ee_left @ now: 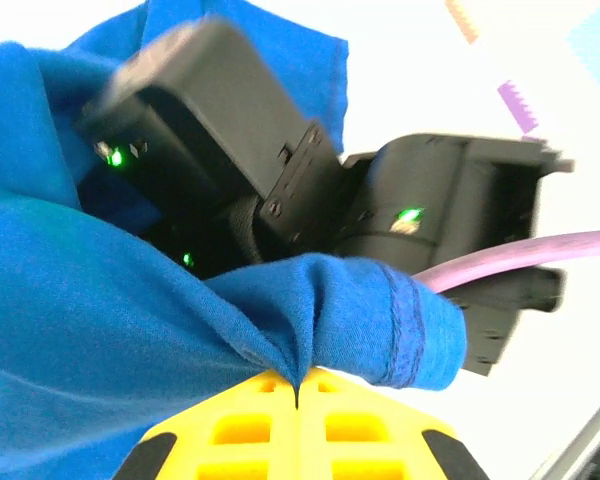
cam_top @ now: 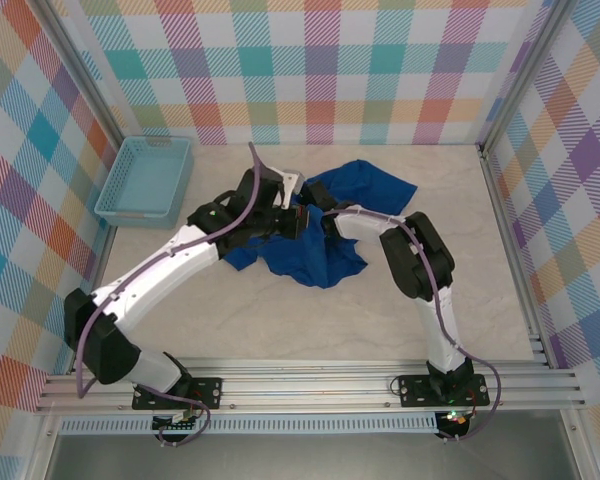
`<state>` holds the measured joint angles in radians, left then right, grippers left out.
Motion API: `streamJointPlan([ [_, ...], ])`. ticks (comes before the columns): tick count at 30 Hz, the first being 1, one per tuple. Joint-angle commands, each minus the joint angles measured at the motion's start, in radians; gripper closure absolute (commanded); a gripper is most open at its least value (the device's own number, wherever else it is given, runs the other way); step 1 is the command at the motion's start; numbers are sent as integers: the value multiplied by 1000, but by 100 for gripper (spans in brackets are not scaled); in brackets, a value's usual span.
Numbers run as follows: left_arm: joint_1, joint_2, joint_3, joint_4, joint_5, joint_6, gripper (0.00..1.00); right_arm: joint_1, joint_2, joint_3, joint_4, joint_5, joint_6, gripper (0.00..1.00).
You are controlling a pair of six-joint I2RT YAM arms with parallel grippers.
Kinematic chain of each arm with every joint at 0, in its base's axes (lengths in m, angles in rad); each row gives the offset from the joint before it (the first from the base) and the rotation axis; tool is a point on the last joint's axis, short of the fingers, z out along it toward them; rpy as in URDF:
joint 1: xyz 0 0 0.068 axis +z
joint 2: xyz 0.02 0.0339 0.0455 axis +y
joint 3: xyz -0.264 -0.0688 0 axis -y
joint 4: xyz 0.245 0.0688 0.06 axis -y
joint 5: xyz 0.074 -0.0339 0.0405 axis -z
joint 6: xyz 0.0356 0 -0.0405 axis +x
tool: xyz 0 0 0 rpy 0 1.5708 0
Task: Fold the inside-out t-shirt
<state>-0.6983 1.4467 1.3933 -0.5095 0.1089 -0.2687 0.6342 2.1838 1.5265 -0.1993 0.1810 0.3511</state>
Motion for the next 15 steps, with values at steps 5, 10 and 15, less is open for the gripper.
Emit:
streamJointPlan([
  [5,11,-73,122,76,66,4,100,4,-62,-114,108,-98,-15,24],
  [10,13,-48,195,84,89,-3,100,9,-79,-146,179,-86,-49,23],
  [15,13,-11,281,69,74,15,100,40,-85,-159,230,-79,-85,22],
])
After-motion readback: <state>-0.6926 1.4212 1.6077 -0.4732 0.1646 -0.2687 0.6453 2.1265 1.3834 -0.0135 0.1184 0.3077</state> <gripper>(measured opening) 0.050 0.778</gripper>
